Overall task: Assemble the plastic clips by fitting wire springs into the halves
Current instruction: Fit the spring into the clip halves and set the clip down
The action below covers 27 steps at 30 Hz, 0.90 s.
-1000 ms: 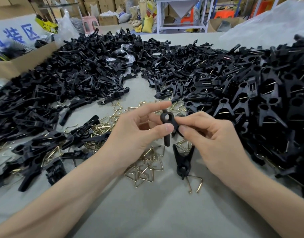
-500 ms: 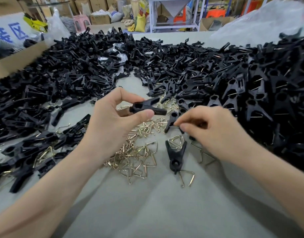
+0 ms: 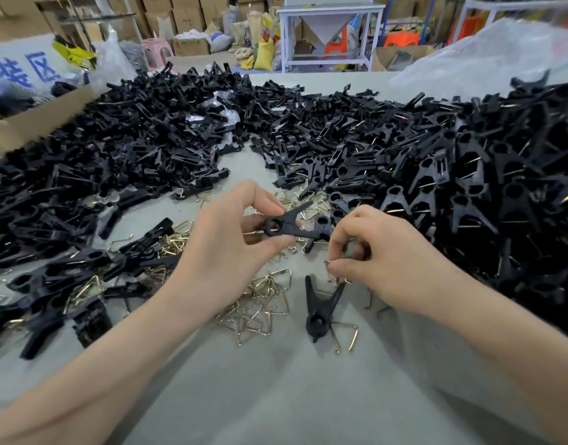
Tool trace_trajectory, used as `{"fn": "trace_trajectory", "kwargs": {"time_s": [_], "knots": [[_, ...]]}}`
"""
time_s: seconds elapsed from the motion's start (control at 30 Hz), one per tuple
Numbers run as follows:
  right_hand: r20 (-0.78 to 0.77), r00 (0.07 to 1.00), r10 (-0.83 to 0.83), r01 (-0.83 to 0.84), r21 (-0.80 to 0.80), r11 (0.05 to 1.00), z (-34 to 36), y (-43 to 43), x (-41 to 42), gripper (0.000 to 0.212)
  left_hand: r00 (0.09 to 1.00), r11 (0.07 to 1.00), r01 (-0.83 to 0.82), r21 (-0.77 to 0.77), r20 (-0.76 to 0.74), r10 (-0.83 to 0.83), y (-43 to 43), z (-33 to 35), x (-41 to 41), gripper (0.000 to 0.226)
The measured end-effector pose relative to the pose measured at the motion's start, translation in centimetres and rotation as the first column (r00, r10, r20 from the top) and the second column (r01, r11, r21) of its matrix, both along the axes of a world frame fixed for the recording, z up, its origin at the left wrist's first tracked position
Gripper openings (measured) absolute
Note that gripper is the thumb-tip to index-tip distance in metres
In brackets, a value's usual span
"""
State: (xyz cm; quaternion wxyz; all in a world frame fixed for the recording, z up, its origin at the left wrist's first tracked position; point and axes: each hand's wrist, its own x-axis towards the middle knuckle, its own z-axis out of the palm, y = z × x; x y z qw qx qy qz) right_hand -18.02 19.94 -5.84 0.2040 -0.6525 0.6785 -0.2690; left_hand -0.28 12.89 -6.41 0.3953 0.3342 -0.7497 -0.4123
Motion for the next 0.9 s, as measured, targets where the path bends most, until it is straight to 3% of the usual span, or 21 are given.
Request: {"fn": "trace_trajectory", "kwargs": {"time_s": [0.07,0.13,0.2,0.27,0.3,0.37,0.43,0.63,0.77,0.9], "knots": [[0.147,0.987,-0.058,0.062,-0.028,0.998,-0.07,-0.03,-0.27,0.018,0.999,0.998,-0.034,-0.056,0.012,0.035,0.0,-0.18,-0.13,0.048],[0.427,0.896,-0.12,0.135,-0.003,0.991,-0.16,-0.19,-0.52,0.016,0.998,0.993,-0.056,-0.107,0.018,0.058,0.03,-0.29,-0.28,0.045],[0.718,0.675,-0.169,0.167,0.075,0.983,-0.08,-0.4,-0.62,0.014,0.999,0.992,-0.043,-0.12,0.009,0.045,0.1,-0.4,-0.38,0.043],[0.893,0.415,-0.174,0.122,0.135,0.983,0.22,-0.5,-0.47,0.011,1.0,0.993,-0.013,-0.118,0.02,0.015,0.26,-0.47,-0.49,0.043],[0.932,0.324,-0.164,0.085,0.144,0.986,0.33,-0.5,-0.34,0.006,1.0,0.993,0.003,-0.121,0.03,0.001,0.32,-0.51,-0.52,0.043],[0.955,0.251,-0.159,0.032,0.156,0.987,0.42,-0.4,-0.02,0.004,0.999,0.992,0.02,-0.128,0.037,-0.015,0.38,-0.6,-0.5,0.043],[0.952,0.252,-0.173,0.034,0.17,0.985,0.27,-0.42,0.03,0.007,0.999,0.991,0.017,-0.132,0.039,-0.012,0.38,-0.6,-0.45,0.042],[0.919,0.372,-0.129,0.127,0.087,0.988,0.12,-0.53,0.06,0.016,0.999,0.99,0.017,-0.143,0.048,-0.01,0.24,-0.41,-0.27,0.04],[0.848,0.523,-0.088,0.189,-0.014,0.982,-0.1,-0.36,0.27,0.016,0.999,0.989,0.027,-0.145,0.05,-0.02,0.2,-0.43,-0.27,0.038],[0.833,0.547,-0.088,0.225,-0.045,0.973,0.06,-0.25,0.17,0.013,0.998,0.991,0.03,-0.131,0.05,-0.024,0.23,-0.41,-0.27,0.037]]}}
